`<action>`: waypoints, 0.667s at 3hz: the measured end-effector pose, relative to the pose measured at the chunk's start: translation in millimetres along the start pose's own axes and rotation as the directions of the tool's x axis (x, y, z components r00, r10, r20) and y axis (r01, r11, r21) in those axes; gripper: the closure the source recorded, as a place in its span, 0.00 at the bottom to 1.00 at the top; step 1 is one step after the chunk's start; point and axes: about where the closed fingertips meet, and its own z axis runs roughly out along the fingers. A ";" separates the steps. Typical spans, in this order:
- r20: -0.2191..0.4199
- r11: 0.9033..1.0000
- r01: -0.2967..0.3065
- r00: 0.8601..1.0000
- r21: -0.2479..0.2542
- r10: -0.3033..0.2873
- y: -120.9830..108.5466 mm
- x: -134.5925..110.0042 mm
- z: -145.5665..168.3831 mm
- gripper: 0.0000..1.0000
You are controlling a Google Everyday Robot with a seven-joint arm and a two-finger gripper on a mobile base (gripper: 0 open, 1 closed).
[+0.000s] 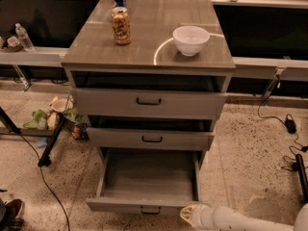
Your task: Close bottom drawer
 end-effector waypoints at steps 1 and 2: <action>0.006 0.997 0.022 1.000 0.067 -0.022 -21.6 13.9 24.5 1.00; 0.021 0.993 0.043 0.999 0.113 -0.046 -36.7 17.3 39.0 1.00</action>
Offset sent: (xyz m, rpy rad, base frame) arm 0.0657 -0.0128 -0.0475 -0.0343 -0.1839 -0.0471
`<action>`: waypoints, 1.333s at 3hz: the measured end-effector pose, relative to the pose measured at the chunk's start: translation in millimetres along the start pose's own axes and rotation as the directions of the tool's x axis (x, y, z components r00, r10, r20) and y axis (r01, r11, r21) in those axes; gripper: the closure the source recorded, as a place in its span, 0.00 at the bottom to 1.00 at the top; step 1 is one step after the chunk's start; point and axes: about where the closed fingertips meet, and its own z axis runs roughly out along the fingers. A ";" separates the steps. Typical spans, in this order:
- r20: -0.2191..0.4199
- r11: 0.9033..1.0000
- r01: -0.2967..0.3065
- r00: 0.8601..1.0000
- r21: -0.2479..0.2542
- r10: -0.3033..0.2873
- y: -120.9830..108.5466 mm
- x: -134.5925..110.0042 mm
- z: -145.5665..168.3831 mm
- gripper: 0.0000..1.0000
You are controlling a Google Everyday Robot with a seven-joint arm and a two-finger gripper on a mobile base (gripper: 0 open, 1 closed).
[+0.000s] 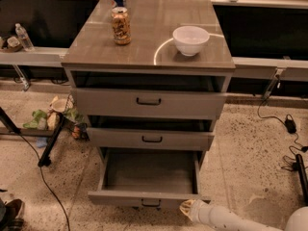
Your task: Close bottom drawer
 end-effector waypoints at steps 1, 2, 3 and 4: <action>0.017 0.997 0.052 0.998 0.053 -0.053 -26.4 -8.7 8.2 1.00; 0.030 0.992 0.090 0.995 0.086 -0.093 -51.0 -17.3 13.8 1.00; 0.059 0.982 0.133 0.988 0.138 -0.142 -89.8 -31.5 31.2 1.00; 0.081 0.973 0.157 0.982 0.171 -0.173 -112.9 -40.5 48.1 1.00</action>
Offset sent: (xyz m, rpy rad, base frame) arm 0.1128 -0.0114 0.0316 -0.0603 -0.2396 0.0461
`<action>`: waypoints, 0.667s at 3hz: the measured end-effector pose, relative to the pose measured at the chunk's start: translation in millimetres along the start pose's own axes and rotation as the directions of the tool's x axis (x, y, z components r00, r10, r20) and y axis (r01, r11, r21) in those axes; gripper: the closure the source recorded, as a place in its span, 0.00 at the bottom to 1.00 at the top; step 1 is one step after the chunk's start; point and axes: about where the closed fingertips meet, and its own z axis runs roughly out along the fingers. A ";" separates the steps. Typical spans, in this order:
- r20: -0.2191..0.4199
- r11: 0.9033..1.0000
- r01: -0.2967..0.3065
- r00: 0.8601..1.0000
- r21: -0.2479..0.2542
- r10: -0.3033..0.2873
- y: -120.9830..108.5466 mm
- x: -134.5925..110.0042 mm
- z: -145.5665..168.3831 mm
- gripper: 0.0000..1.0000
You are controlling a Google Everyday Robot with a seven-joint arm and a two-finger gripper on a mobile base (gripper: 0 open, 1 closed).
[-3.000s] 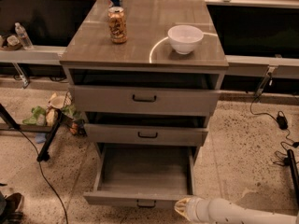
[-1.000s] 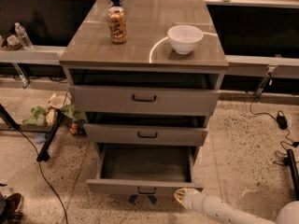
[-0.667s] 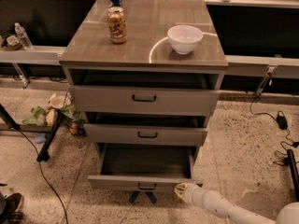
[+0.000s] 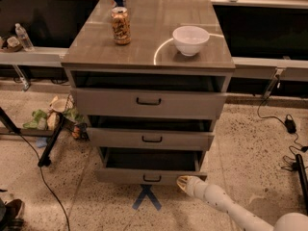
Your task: Close bottom drawer
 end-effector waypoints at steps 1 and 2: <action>0.021 1.000 0.017 1.000 0.018 -0.017 -9.1 -1.9 14.1 1.00; 0.039 0.999 0.038 0.998 0.033 -0.039 -15.8 -3.7 27.9 1.00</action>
Offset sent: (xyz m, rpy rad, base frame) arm 0.0487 0.0108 -0.0130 0.0067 -0.0989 0.0319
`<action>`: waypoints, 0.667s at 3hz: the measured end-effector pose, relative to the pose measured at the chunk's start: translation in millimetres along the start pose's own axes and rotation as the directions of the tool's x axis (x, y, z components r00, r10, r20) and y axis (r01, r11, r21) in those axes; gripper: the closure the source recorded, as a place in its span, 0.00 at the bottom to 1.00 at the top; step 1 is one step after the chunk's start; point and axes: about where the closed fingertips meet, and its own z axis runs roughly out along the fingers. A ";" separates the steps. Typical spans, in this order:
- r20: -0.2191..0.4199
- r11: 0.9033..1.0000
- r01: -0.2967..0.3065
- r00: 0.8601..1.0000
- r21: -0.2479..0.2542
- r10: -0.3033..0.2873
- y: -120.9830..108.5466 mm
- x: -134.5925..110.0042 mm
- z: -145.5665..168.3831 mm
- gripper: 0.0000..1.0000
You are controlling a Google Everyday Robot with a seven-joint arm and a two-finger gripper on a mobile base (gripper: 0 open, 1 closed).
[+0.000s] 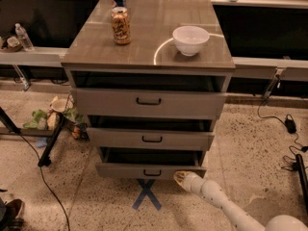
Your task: Close bottom drawer
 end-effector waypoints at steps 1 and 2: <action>0.011 1.000 0.020 1.000 0.004 -0.021 -7.2 0.4 13.7 1.00; 0.010 0.999 0.042 0.999 0.004 -0.042 -16.5 1.7 24.3 1.00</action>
Offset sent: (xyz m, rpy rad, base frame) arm 0.0477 -0.0002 -0.0092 -0.0392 -0.0433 0.0374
